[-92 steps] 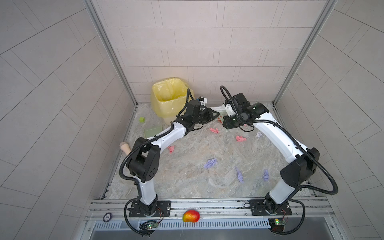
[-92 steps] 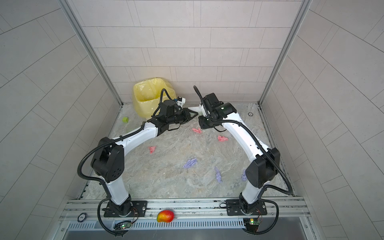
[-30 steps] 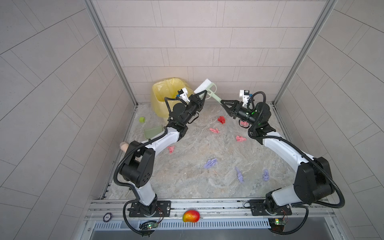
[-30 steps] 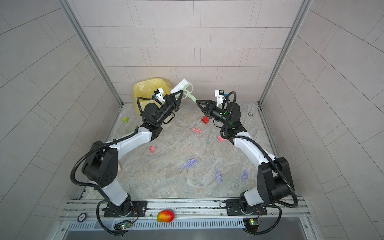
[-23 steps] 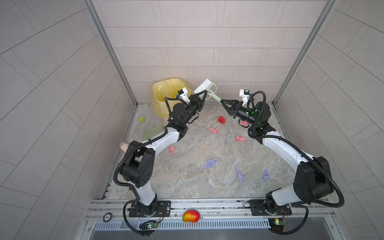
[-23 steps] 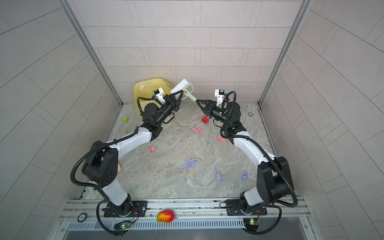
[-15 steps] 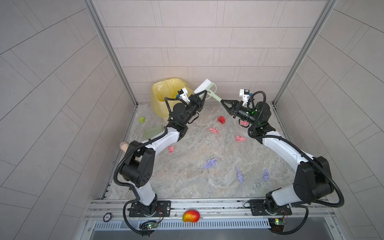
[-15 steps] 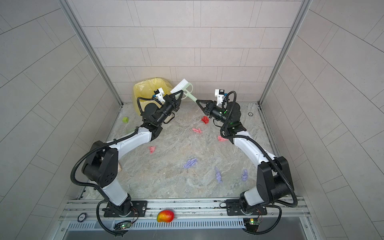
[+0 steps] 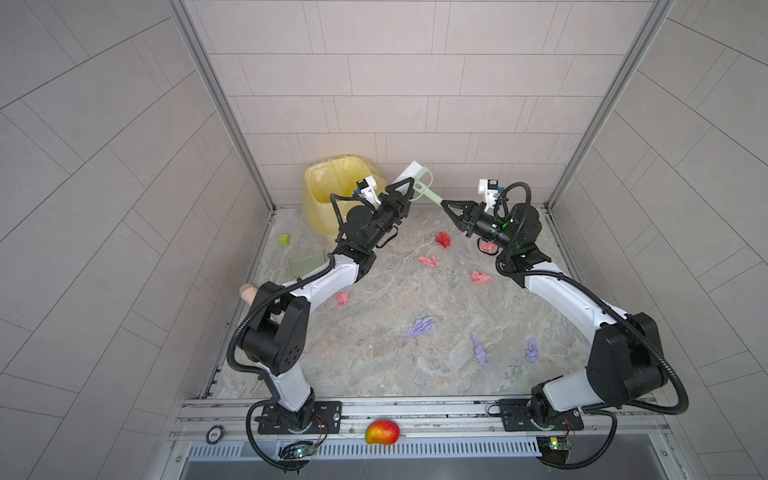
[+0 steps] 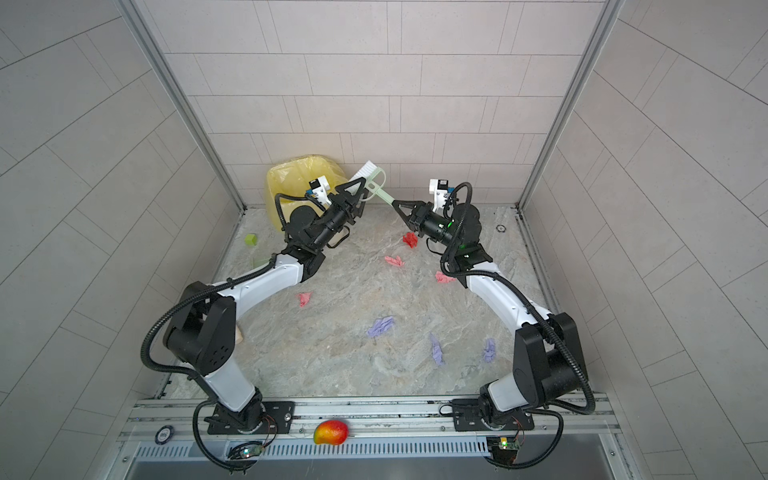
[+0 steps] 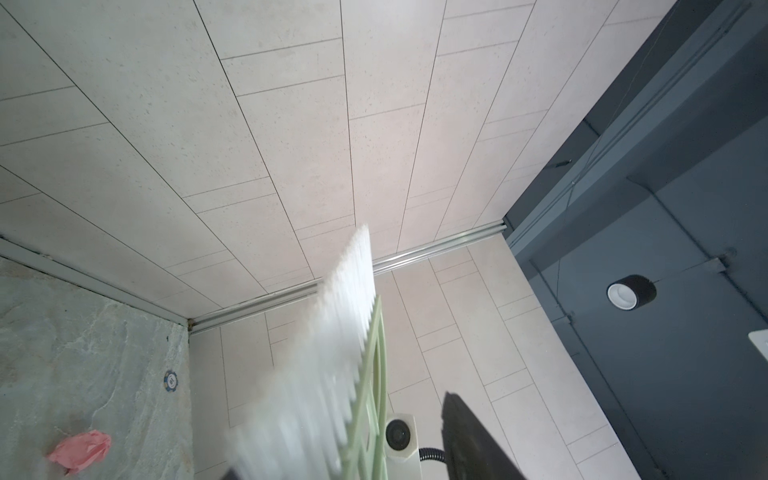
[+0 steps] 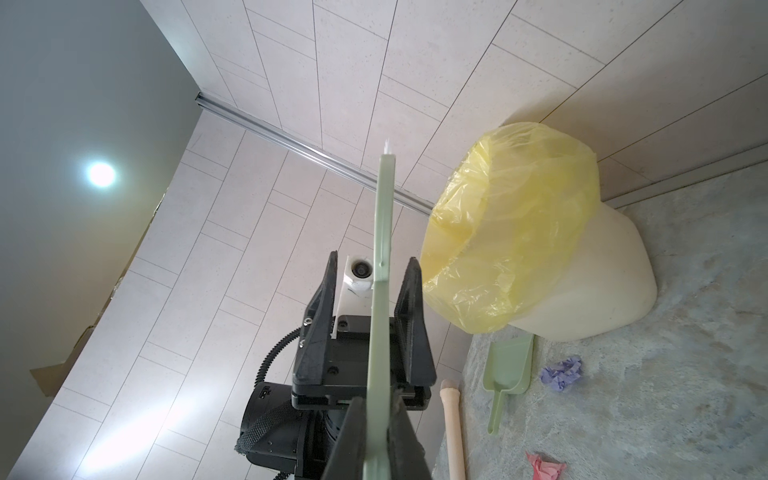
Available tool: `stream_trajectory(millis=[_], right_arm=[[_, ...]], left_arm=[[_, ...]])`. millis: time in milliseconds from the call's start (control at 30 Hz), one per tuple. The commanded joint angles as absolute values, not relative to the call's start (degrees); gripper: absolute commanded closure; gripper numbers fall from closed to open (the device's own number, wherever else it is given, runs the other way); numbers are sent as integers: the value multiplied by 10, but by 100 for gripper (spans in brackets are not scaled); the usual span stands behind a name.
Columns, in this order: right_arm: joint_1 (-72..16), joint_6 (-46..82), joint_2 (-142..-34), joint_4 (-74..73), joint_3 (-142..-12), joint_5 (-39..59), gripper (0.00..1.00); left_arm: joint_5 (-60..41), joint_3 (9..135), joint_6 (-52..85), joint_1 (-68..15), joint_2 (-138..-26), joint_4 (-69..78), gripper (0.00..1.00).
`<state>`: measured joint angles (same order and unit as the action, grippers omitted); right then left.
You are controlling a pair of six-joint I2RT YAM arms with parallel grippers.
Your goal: Sweep away the paper scraps from the table
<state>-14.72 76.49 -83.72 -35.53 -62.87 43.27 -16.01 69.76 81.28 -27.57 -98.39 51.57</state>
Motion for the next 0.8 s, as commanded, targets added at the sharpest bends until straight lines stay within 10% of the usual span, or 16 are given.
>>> stream_trajectory(millis=[0,233,767], right_arm=[[-134,752,-809,-345,-632,431,100],[-94,683,-773,-234,-637,441,100],[1,517,-706,50,-658,503,100]], left_arm=[[-169,684,799,-273,-948,503,24],[-149,656,660,-270,-838,249,7],[58,717,395,-205,-669,-506,1]])
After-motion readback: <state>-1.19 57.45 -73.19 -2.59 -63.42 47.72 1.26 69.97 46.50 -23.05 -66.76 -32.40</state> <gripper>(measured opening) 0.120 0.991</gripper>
